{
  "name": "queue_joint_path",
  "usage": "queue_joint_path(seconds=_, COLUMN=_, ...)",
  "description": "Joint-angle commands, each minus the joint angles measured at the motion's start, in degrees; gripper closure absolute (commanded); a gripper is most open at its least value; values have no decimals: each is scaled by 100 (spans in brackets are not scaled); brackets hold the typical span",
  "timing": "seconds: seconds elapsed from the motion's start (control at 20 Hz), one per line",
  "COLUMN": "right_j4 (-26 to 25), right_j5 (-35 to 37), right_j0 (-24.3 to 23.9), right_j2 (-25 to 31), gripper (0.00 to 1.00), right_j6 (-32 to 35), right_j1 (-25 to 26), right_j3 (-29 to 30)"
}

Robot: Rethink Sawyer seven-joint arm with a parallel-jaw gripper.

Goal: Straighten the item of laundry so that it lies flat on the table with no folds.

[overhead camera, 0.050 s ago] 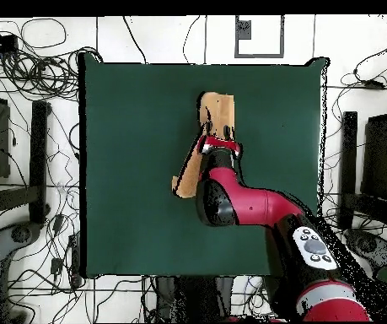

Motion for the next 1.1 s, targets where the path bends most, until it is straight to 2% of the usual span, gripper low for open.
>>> queue_joint_path(seconds=0.05, right_j4=369, right_j5=-47, right_j0=352, right_j2=280, gripper=0, right_j6=1082, right_j1=-37, right_j3=215)
queue_joint_path(seconds=0.5, right_j4=334, right_j5=415, right_j0=226, right_j2=544, gripper=0, right_j6=1110, right_j1=-169, right_j3=216)
queue_joint_path(seconds=0.65, right_j4=253, right_j5=405, right_j0=135, right_j2=654, gripper=0, right_j6=1124, right_j1=-41, right_j3=143)
queue_joint_path(seconds=0.7, right_j4=281, right_j5=292, right_j0=254, right_j2=633, gripper=0, right_j6=1063, right_j1=269, right_j3=-59)
queue_joint_path(seconds=0.75, right_j4=254, right_j5=273, right_j0=240, right_j2=653, gripper=0, right_j6=1052, right_j1=333, right_j3=-108)
queue_joint_path(seconds=1.1, right_j4=251, right_j5=330, right_j0=226, right_j2=692, gripper=0, right_j6=998, right_j1=469, right_j3=-279)
